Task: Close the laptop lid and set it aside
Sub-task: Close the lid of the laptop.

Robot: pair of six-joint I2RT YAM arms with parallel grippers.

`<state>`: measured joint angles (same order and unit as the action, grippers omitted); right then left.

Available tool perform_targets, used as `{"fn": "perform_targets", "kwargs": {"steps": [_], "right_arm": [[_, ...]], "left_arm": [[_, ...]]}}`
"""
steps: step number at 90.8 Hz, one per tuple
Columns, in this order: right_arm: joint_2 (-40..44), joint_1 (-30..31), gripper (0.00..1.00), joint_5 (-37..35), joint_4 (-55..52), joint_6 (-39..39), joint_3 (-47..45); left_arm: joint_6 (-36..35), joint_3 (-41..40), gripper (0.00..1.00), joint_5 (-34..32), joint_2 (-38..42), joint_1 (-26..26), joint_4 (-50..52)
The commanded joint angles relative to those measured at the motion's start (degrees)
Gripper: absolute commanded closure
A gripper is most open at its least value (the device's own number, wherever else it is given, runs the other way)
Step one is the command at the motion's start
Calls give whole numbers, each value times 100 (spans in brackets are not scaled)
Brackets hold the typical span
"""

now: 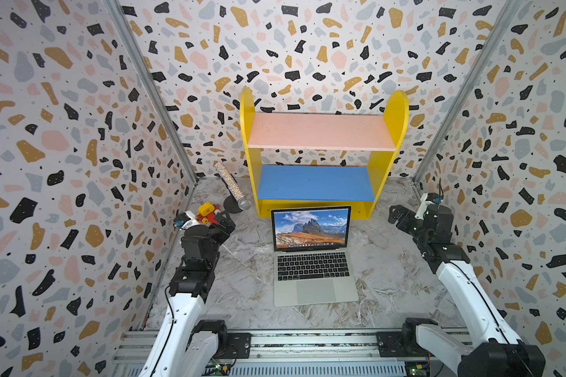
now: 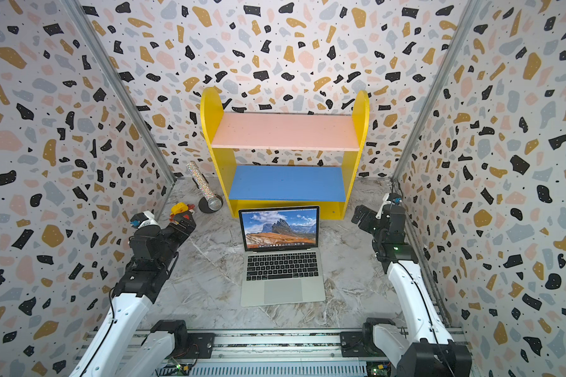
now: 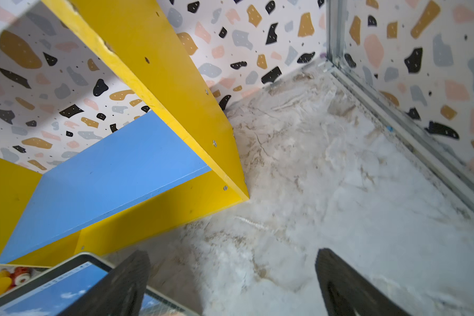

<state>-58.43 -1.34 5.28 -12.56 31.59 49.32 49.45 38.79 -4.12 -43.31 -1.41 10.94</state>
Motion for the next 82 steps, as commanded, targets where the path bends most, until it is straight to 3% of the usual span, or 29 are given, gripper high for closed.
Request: {"fn": "perform_targets", "kwargs": {"steps": [1,10,20,31,39,54,82], "right_arm": [[113,-35,0,643,-1569,481,390],[98,-33,1,1339,-1714,406,588],[-105,-6,9,1983,-2052,378,982],[-437,271,18,2282,-2623,207,1550],[-593,751,20,1989,-2994,17,1959],[-963,1608,20,1469,-3353,-195,2635],[-2277,2886,19,628,-3933,-659,4146]], "left_arm": [[296,523,1,724,63,24,1473],[-277,882,1,1351,-13,27,2114],[-911,1155,0,1860,-127,22,2660],[-969,963,0,2308,-93,-162,2590],[-1104,786,0,2407,-58,-359,2542],[-1403,472,0,1979,272,-531,2493],[-1573,123,0,1561,846,-606,2256]]}}
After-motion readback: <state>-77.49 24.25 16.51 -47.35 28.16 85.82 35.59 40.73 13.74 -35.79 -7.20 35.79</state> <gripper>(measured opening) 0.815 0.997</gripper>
